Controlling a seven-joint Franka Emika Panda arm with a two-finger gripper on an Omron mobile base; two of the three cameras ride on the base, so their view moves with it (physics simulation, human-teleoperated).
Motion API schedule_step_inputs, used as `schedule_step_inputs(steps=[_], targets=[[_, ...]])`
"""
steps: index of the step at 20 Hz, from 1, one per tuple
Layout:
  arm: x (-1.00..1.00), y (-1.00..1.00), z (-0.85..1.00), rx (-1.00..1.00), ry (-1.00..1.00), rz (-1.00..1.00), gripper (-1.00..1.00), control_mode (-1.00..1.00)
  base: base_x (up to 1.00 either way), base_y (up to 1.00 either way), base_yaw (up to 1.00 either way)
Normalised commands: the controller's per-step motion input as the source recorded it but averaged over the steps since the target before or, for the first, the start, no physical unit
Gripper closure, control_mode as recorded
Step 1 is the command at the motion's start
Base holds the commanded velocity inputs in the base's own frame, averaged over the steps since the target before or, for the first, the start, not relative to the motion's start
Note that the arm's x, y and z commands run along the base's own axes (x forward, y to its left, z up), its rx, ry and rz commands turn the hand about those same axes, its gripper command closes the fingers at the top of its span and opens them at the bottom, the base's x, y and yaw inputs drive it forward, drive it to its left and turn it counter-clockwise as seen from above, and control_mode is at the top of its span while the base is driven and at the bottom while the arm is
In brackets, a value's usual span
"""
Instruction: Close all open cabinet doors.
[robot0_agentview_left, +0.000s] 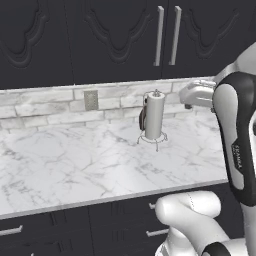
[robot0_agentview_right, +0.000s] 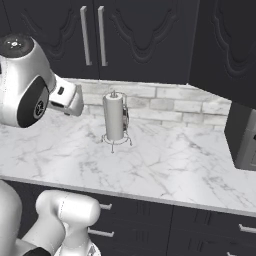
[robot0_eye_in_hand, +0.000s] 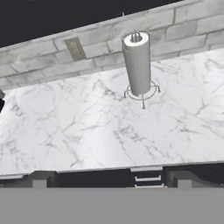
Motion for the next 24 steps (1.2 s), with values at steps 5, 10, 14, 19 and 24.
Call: schedule_step_inputs(steps=[5,10,14,19,24], targets=[[-0.52,0.07,0.00,-0.06,0.09,0.01,-1.00,-1.00,0.00,0.00,0.00],[-0.31,0.11,0.00,-0.08,0.07,0.00,-1.00,-1.00,0.00,0.00,0.00],[-0.23,0.01,0.00,-0.05,0.05,0.00,-1.00,-1.00,0.00,0.00,0.00],[-0.29,0.00,-0.12,-0.06,0.05,0.00,-1.00,-1.00,0.00,0.00,0.00],[-0.31,-0.07,-0.09,-0.02,0.01,0.00,-1.00,-1.00,0.00,0.00,0.00]])
